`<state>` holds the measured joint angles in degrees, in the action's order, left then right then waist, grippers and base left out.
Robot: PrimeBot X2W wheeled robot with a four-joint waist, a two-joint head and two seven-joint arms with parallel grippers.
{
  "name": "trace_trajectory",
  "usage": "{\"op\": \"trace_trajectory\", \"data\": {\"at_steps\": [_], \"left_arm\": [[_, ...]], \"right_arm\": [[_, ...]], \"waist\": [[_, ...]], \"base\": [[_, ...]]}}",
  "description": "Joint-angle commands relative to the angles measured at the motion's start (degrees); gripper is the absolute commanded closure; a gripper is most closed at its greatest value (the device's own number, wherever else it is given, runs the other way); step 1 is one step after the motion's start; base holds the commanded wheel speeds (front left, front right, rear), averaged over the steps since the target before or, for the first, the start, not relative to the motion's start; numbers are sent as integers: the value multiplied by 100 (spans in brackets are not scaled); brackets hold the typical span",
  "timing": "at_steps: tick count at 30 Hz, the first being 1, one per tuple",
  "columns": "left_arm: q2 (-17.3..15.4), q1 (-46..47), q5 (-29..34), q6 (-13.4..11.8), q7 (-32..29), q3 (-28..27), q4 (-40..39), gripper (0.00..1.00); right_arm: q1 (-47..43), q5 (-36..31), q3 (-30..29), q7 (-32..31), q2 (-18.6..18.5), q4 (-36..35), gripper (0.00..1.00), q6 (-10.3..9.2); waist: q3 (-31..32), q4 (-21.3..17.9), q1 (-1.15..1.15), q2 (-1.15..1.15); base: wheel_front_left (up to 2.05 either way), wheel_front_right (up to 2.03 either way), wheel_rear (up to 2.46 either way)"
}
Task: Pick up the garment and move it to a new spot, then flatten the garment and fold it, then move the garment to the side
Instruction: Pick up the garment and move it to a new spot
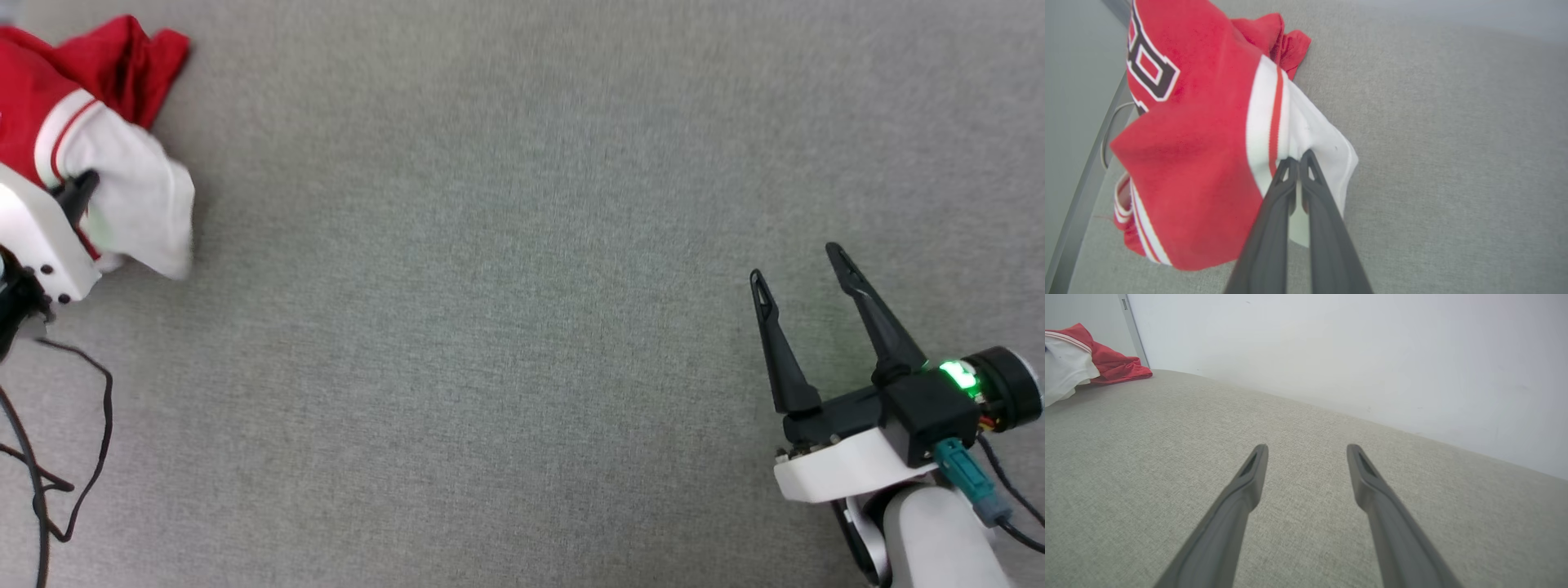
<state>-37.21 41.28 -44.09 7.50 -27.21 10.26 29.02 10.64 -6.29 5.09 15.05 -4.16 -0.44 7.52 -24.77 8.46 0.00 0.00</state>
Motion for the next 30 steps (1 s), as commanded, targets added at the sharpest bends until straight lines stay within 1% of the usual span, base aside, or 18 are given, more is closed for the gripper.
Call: {"op": "trace_trajectory", "data": {"at_steps": [1,5,9,11,12,13,16,17,18,22,23,24,25,30], "left_arm": [[-74,52,-61,-3,186,167,-226,100],[-269,202,-18,-3,554,457,-708,100],[-254,377,111,-11,827,552,-1096,100],[-244,372,297,-145,903,628,-1405,100],[-244,372,297,-145,903,628,-1405,100],[-240,371,363,-206,942,646,-1553,100],[-189,462,499,-327,1042,677,-1897,100],[-164,576,561,-339,1055,703,-2079,100],[-164,576,561,-339,1055,703,-2079,100],[-73,811,774,-379,1053,875,-2397,100],[-54,858,826,-364,1020,941,-2442,100],[34,956,860,-313,927,1095,-2529,100],[34,956,860,-313,927,1095,-2529,100],[286,1083,930,-188,720,1605,-2645,100]], "right_arm": [[-78,52,-3,17,47,81,0,-6],[-214,146,5,17,92,228,0,-6],[-354,231,69,16,127,341,0,-6],[-415,280,94,17,132,380,0,-7],[-415,280,94,17,132,380,0,-7],[-454,351,80,16,130,372,0,-6],[-533,531,120,16,134,383,0,-6],[-575,589,119,16,134,392,0,-7],[-575,589,119,16,134,392,0,-7],[-620,687,104,17,135,382,0,-6],[-623,711,106,17,135,379,0,-6],[-638,748,124,17,135,375,0,-6],[-638,748,124,17,135,375,0,-6],[-659,813,77,16,136,360,0,-6]], "waist": [[506,-48,0,0],[1036,-141,0,0],[1495,-322,0,0],[1712,-464,0,0],[1712,-464,0,0],[1785,-525,0,0],[1983,-739,0,0],[2076,-889,0,0],[2076,-889,0,0],[2196,-1215,0,0],[2216,-1303,0,0],[2236,-1485,0,0],[2236,-1485,0,0],[2172,-1922,0,0]], "base": [[0,0,0],[0,0,0],[0,0,0],[0,0,0],[0,0,0],[0,0,0],[0,0,0],[0,0,0],[0,0,0],[0,0,0],[0,0,0],[0,0,0],[0,0,0],[0,0,0]]}}
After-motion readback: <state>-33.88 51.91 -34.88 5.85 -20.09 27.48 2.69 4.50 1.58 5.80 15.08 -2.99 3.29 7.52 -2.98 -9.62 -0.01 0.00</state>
